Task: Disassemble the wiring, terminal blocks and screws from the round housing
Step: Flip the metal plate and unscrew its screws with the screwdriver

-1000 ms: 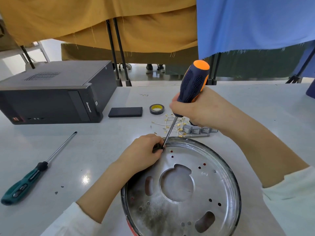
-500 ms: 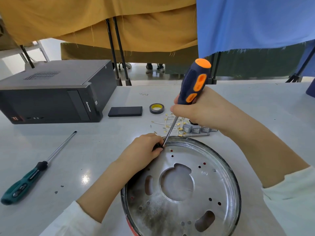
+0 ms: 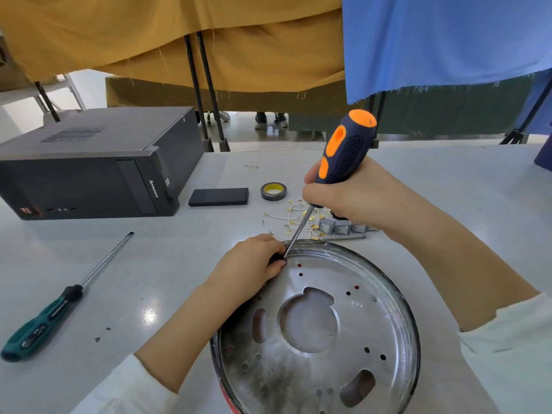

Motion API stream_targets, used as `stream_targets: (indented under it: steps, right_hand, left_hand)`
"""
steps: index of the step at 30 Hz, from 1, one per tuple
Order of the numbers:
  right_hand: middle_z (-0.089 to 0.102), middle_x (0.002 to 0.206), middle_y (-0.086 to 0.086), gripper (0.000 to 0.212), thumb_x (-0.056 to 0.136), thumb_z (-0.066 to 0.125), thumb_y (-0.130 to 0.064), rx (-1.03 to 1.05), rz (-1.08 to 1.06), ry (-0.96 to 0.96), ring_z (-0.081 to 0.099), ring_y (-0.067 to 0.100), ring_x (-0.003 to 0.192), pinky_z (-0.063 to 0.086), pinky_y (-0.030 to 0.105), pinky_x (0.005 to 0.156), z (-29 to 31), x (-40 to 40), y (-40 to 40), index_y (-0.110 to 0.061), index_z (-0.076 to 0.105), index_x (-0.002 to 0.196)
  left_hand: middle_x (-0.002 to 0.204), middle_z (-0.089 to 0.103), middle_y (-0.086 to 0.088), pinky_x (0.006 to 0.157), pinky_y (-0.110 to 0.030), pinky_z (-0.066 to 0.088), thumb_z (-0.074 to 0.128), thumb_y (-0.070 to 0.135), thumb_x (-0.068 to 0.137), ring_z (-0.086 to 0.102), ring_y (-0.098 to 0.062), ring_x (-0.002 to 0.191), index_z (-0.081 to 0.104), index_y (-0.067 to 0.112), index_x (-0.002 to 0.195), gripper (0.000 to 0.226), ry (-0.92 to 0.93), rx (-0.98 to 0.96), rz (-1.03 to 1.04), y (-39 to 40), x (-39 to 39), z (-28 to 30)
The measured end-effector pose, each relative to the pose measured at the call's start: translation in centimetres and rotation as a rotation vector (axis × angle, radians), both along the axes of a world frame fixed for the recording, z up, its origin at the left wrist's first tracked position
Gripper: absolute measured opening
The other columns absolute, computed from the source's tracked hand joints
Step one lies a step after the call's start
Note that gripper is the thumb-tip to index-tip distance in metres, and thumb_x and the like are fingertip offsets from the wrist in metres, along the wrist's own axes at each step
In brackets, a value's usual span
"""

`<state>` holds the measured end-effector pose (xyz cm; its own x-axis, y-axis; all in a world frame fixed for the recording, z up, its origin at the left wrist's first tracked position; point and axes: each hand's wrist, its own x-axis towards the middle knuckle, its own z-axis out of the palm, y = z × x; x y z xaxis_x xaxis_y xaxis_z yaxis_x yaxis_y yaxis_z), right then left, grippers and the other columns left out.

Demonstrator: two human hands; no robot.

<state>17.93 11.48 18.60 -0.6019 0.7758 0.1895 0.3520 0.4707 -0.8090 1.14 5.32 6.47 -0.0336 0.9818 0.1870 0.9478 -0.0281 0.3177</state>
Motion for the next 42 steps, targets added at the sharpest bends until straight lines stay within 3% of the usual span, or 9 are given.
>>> stream_targets:
  steps: [4,10,14,21,28,32,36,39,42]
  right_hand:
    - [0.042,0.06,-0.002,0.032,0.074,0.065,-0.018,-0.094,0.048,0.022,0.033,0.006,0.05,0.031,0.014,0.04,0.0,0.4,-0.1,0.004,0.056,0.094]
    - [0.046,0.068,0.015,0.049,0.079,0.066,-0.046,0.038,0.016,-0.092,0.04,0.009,0.053,0.04,0.026,0.055,-0.2,0.2,0.3,0.0,0.056,0.088]
    - [0.043,0.061,0.001,0.034,0.076,0.068,-0.022,-0.021,0.032,-0.01,0.036,0.009,0.052,0.033,0.016,0.042,-0.3,0.3,0.4,0.005,0.058,0.094]
    - [0.048,0.053,-0.011,0.019,0.073,0.065,-0.018,-0.122,0.032,0.023,0.038,0.007,0.049,0.034,0.016,0.038,-0.6,0.5,0.4,-0.006,0.06,0.087]
    - [0.052,0.063,0.001,0.025,0.076,0.067,-0.02,-0.016,0.038,0.059,0.04,0.008,0.053,0.037,0.017,0.046,-0.6,0.6,0.1,0.0,0.062,0.09]
    - [0.055,0.07,0.016,0.029,0.078,0.069,-0.026,0.041,-0.002,0.059,0.043,0.01,0.056,0.042,0.029,0.059,-0.5,0.5,0.2,-0.001,0.062,0.09]
    - [0.048,0.058,0.01,0.027,0.083,0.066,-0.024,0.129,-0.043,0.087,0.042,0.007,0.05,0.038,0.017,0.047,-0.6,0.4,0.3,0.002,0.06,0.087]
    - [0.045,0.054,0.003,0.03,0.083,0.066,-0.023,0.162,-0.069,0.123,0.039,0.009,0.049,0.035,0.02,0.045,-0.8,0.4,0.2,0.005,0.055,0.081]
    - [0.045,0.052,0.0,0.029,0.083,0.066,-0.023,0.183,-0.095,0.149,0.039,0.009,0.048,0.033,0.02,0.045,-1.0,0.3,0.1,0.004,0.055,0.079]
  left_hand:
    - [0.108,0.06,0.002,0.083,-0.03,0.045,0.056,0.025,0.094,0.058,-0.02,0.097,0.064,0.018,0.103,0.014,-0.01,0.001,0.003,0.0,0.0,0.0]
    - [0.104,0.06,0.001,0.082,-0.031,0.046,0.058,0.022,0.092,0.057,-0.021,0.094,0.064,0.016,0.101,0.012,-0.024,-0.012,-0.001,0.0,0.0,0.1]
    - [0.103,0.058,0.0,0.081,-0.035,0.047,0.057,0.022,0.092,0.057,-0.023,0.092,0.062,0.015,0.098,0.01,0.001,-0.025,0.008,0.1,0.0,0.1]
    - [0.105,0.055,0.001,0.079,-0.035,0.047,0.055,0.024,0.093,0.057,-0.025,0.092,0.058,0.016,0.094,0.009,0.06,-0.037,0.028,0.1,0.3,0.3]
    - [0.11,0.054,0.0,0.079,-0.035,0.047,0.054,0.027,0.093,0.058,-0.026,0.093,0.057,0.013,0.095,0.014,0.109,-0.061,0.04,0.2,0.5,0.3]
    - [0.111,0.053,0.001,0.077,-0.034,0.046,0.054,0.031,0.093,0.058,-0.026,0.093,0.059,0.012,0.098,0.02,0.135,-0.069,0.065,0.3,0.4,0.2]
    - [0.109,0.052,-0.002,0.072,-0.034,0.045,0.053,0.032,0.094,0.058,-0.028,0.09,0.056,0.01,0.096,0.022,0.162,-0.085,0.079,0.5,0.6,0.2]
    - [0.108,0.049,-0.005,0.065,-0.032,0.038,0.05,0.031,0.095,0.057,-0.031,0.088,0.049,0.011,0.091,0.02,0.213,-0.099,0.09,0.5,0.7,0.1]
    - [0.112,0.047,-0.006,0.063,-0.033,0.034,0.046,0.031,0.097,0.057,-0.032,0.09,0.051,0.009,0.1,0.022,0.263,-0.111,0.11,0.6,0.9,0.1]
